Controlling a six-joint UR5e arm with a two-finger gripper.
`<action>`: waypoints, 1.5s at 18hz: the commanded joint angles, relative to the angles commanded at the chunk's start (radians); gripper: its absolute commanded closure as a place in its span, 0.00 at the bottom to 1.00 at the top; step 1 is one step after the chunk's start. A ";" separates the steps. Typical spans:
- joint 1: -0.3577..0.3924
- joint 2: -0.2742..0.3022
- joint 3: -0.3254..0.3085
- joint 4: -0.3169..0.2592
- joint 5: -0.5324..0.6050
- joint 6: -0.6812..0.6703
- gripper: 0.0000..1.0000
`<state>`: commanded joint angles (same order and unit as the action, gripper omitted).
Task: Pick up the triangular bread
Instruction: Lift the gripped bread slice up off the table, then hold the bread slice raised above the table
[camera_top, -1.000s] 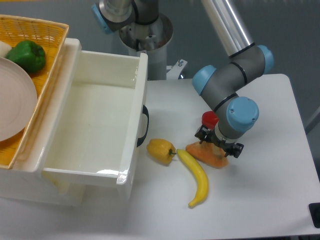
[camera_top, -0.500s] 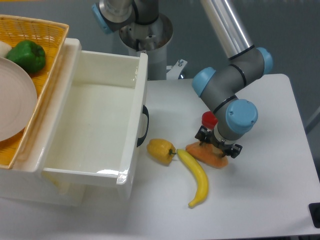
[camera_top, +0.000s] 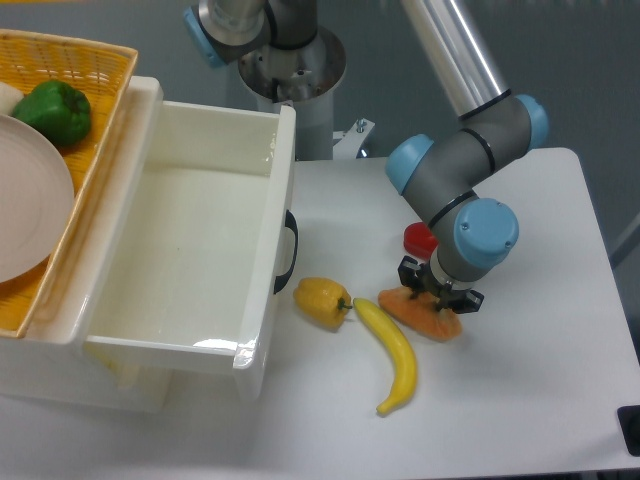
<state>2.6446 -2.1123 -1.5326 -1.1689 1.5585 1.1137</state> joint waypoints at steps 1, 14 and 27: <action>0.000 0.005 0.011 -0.003 0.000 0.000 0.91; -0.005 0.170 0.025 -0.167 -0.003 0.199 0.91; 0.000 0.256 0.002 -0.222 -0.002 0.405 0.91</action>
<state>2.6446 -1.8561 -1.5309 -1.3913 1.5570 1.5186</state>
